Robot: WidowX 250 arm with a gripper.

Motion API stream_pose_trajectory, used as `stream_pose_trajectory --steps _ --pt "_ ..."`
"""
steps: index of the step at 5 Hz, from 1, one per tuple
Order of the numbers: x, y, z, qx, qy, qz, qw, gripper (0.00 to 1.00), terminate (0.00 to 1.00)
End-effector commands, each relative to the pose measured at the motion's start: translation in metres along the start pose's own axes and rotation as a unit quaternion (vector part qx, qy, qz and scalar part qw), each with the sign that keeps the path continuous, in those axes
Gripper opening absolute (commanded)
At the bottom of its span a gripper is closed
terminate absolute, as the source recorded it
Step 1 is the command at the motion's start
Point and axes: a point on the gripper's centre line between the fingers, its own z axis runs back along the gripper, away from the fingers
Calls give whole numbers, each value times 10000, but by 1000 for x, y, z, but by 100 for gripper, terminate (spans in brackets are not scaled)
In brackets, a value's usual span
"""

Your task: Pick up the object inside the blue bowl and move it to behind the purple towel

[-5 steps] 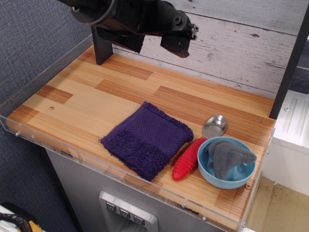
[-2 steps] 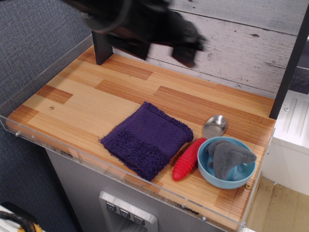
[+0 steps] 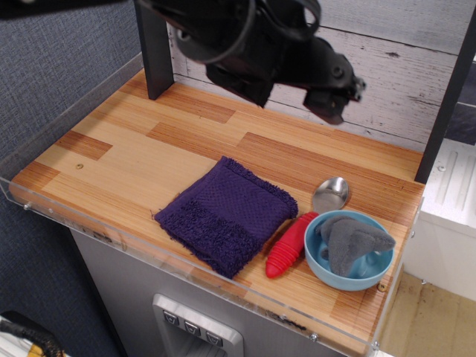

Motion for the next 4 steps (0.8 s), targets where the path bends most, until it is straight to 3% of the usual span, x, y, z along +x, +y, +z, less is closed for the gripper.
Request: stream_pose_trajectory --steps 1,4 --pt "-21 -8 -37 -142 554 41 9984 100 0" --pt "-50 -19 -77 -415 1166 -101 9923 100 0"
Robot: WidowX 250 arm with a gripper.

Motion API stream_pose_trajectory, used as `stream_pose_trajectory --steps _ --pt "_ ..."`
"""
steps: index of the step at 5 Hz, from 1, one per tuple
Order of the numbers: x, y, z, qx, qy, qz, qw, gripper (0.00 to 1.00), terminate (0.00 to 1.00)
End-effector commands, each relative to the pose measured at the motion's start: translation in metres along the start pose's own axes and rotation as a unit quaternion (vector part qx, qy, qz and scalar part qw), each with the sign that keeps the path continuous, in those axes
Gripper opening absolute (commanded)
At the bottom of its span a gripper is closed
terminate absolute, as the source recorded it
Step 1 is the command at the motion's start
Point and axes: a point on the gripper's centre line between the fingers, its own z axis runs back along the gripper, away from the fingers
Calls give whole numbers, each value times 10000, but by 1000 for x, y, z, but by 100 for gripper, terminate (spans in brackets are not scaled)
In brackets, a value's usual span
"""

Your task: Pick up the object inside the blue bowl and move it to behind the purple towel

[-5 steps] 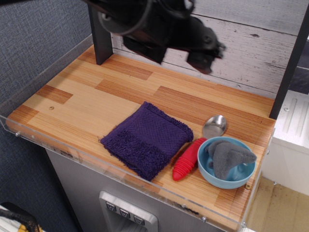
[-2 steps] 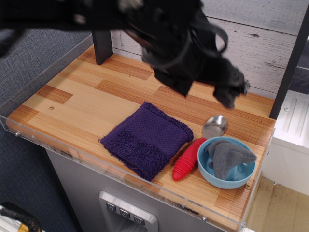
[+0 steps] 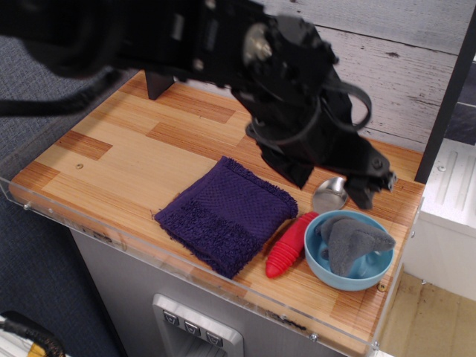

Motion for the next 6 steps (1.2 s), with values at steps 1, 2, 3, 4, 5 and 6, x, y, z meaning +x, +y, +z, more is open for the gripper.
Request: stream_pose_trajectory --steps 1,2,3,4,5,6 --pt "-8 -5 -14 -149 203 -164 9995 100 0" --pt "-14 -5 -24 -152 388 -232 9989 100 0" --pt "-16 -5 -33 -135 500 -258 9983 100 0" --pt "-20 -4 -39 -107 570 -290 9979 100 0" --pt "-23 -5 -45 -108 609 -312 9976 100 0" --pt "-25 -8 -52 -149 638 -356 9972 100 0"
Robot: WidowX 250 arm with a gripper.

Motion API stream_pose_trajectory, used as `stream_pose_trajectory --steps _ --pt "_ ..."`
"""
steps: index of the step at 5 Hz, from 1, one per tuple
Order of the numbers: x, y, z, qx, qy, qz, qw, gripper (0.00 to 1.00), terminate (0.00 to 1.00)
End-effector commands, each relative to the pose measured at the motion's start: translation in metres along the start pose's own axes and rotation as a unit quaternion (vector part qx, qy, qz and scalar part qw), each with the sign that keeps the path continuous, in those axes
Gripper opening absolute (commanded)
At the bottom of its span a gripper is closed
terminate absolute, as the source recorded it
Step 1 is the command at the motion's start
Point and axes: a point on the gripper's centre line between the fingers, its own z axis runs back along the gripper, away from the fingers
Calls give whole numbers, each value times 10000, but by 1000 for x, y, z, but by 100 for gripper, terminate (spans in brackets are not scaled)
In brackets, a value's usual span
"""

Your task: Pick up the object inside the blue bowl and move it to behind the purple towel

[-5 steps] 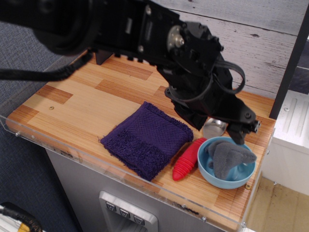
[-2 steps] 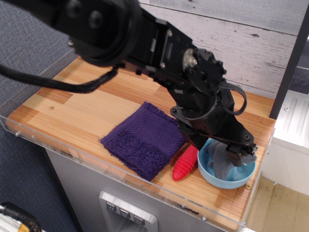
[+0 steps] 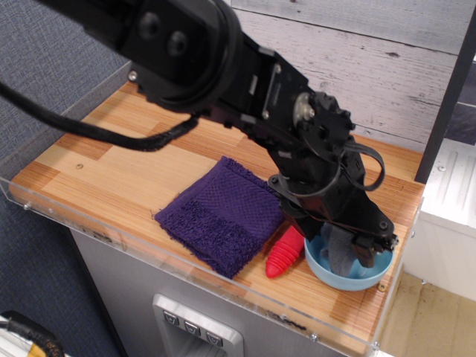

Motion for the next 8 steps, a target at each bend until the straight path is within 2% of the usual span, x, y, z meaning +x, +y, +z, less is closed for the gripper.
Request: stream_pose_trajectory --steps 1,2,3,5,6,8 --pt "3 -7 -6 -62 -83 -110 9999 100 0" --pt "-2 -6 -10 -79 -42 -102 9999 100 0" --pt "-3 -7 -8 -47 -129 -90 9999 0 0" --pt "-2 -7 -1 -85 -260 -108 9996 0 0" --pt "11 -9 17 -117 -518 -207 9984 0 0" --pt "42 -17 77 -6 -1361 -364 9900 0 0"
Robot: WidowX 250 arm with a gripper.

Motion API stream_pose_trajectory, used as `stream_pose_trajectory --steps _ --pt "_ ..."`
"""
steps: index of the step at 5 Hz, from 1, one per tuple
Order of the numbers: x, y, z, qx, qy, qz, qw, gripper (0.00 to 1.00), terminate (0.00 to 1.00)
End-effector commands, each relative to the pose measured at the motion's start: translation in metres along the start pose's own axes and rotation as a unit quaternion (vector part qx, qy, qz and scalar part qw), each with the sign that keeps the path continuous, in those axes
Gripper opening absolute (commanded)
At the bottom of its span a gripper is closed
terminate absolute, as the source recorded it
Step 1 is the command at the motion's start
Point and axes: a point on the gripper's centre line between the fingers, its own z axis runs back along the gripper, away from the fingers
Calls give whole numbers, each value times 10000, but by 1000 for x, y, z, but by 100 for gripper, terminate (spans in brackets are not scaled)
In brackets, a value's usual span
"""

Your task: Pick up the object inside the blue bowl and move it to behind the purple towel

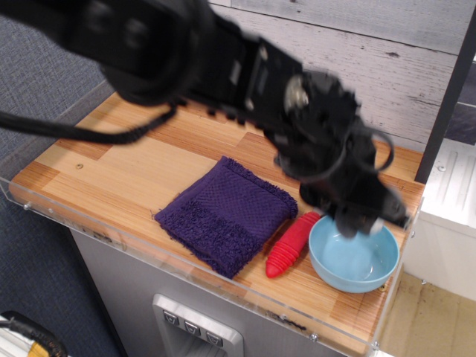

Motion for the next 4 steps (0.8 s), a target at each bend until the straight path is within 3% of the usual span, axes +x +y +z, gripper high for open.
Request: stream_pose_trajectory --steps 1,3,4 --pt "36 -1 61 229 -923 -116 9954 0 0" --pt "57 47 95 764 -1298 165 9885 0 0" --pt "62 84 99 924 -1293 470 9862 0 0"
